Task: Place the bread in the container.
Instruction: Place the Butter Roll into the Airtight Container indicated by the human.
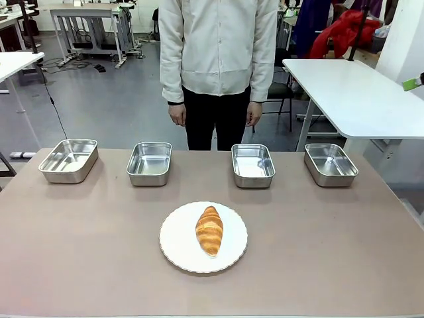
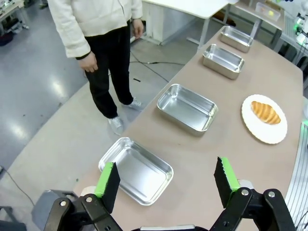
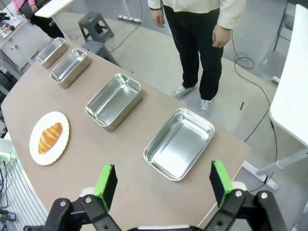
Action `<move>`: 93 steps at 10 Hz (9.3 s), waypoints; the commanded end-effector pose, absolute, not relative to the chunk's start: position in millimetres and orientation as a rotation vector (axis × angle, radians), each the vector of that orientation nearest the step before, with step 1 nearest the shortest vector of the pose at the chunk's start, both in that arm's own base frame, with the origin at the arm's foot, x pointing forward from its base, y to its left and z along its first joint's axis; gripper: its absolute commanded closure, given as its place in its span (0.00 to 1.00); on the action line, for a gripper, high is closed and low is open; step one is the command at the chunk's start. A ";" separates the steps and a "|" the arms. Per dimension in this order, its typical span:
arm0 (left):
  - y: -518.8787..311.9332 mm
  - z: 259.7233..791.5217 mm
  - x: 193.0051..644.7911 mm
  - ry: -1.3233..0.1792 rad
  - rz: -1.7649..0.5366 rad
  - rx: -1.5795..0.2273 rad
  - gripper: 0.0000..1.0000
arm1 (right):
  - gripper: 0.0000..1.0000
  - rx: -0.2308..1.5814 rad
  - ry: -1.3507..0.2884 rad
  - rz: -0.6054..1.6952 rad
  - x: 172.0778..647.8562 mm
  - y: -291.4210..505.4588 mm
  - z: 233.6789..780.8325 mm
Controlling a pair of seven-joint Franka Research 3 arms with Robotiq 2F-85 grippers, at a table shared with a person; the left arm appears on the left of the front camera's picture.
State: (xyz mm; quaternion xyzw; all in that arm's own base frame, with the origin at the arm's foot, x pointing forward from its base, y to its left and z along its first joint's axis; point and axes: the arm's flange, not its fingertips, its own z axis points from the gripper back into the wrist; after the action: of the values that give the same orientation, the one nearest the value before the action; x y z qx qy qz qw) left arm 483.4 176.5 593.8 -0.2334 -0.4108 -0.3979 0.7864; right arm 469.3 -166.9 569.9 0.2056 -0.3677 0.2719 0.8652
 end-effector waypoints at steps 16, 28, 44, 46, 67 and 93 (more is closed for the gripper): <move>168.7 592.4 485.7 -0.879 -0.870 -0.510 0.00 | 0.00 0.438 -0.774 0.559 469.3 -167.9 570.7; 168.7 592.4 485.7 -0.879 -0.870 -0.510 0.00 | 0.00 0.438 -0.774 0.559 469.3 -167.9 570.7; 168.7 592.4 485.7 -0.879 -0.870 -0.510 0.00 | 0.00 0.438 -0.774 0.559 469.3 -167.9 570.7; 168.7 592.4 485.7 -0.879 -0.870 -0.510 0.00 | 0.00 0.438 -0.774 0.559 469.3 -167.9 570.7; 168.7 592.4 485.7 -0.879 -0.870 -0.510 0.00 | 0.00 0.438 -0.774 0.559 469.3 -167.9 570.7; 168.7 592.4 485.7 -0.879 -0.870 -0.510 0.00 | 0.00 0.438 -0.774 0.559 469.3 -167.9 570.7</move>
State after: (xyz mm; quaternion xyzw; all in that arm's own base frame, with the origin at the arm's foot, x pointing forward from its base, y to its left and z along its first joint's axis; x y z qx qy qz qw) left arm 485.8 169.4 591.7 -0.2349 -0.4050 -0.4030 0.7864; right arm 468.9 -168.8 570.6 0.2051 -0.3649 0.2652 0.8686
